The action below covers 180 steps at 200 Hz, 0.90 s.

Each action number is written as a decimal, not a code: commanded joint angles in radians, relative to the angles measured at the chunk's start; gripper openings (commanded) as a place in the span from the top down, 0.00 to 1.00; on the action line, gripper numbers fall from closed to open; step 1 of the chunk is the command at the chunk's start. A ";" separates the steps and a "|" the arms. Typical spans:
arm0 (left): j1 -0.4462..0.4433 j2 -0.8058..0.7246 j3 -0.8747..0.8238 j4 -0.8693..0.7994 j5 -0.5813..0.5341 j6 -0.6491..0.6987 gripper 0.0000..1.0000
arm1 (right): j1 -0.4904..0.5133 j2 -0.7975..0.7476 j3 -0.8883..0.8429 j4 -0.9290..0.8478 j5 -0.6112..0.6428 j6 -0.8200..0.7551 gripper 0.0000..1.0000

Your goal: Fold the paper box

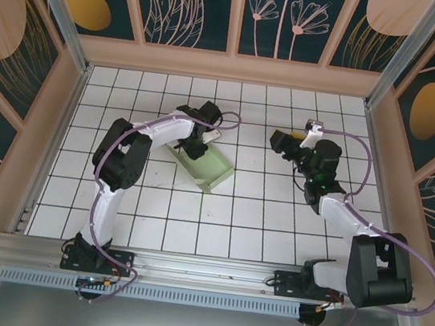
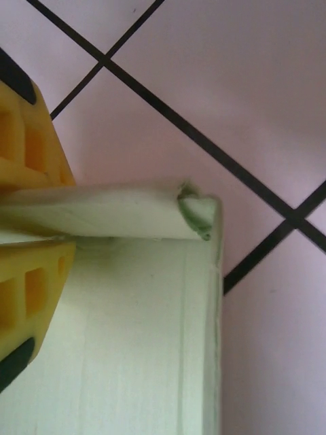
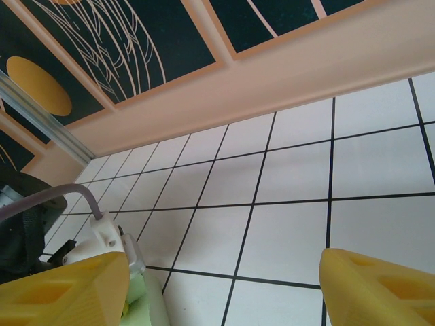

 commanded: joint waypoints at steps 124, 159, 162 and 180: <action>0.097 -0.412 -0.183 0.499 -0.106 -0.305 0.01 | 0.077 0.083 0.088 -0.081 0.038 -0.148 0.26; 0.237 -0.578 -0.358 0.626 -0.051 -0.530 0.01 | 0.232 0.233 0.226 -0.211 0.161 -0.275 0.25; 0.244 -0.587 -0.370 0.629 -0.053 -0.546 0.01 | 0.246 0.247 0.237 -0.217 0.168 -0.282 0.24; 0.296 -0.651 -0.464 0.662 -0.053 -0.632 0.01 | 0.315 0.341 0.308 -0.245 0.203 -0.297 0.24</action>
